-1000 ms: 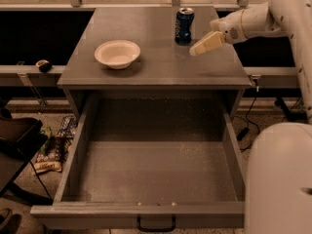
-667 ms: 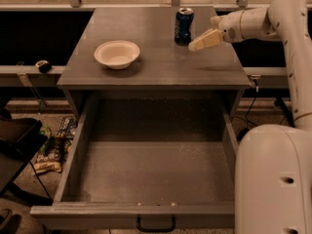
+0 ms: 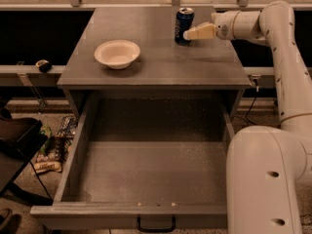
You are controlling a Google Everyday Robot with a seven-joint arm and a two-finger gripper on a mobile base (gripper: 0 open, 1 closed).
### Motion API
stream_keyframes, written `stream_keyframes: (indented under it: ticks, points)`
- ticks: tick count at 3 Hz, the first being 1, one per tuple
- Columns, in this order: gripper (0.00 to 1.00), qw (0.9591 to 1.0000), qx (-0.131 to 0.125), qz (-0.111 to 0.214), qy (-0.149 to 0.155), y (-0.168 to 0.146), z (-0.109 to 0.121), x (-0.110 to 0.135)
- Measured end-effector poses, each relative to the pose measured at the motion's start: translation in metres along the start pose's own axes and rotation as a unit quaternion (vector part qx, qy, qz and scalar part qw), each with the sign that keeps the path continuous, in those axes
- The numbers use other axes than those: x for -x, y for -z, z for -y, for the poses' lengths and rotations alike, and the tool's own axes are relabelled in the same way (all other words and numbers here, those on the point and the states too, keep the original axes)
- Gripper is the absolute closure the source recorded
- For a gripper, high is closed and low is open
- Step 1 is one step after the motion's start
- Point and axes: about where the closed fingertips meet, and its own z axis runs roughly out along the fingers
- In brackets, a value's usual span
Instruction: Place pepsi can into top drawer
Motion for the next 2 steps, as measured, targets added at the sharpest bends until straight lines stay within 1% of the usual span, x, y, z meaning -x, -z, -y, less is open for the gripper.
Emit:
stream_keyframes:
  ticks: [1,2]
  points:
    - [0.00,0.9982,-0.054,0.024,-0.007,-0.0372,0.0036,0.0121]
    - [0.00,0.9983,-0.053,0.022,-0.011,-0.0443,0.0007,0.0060]
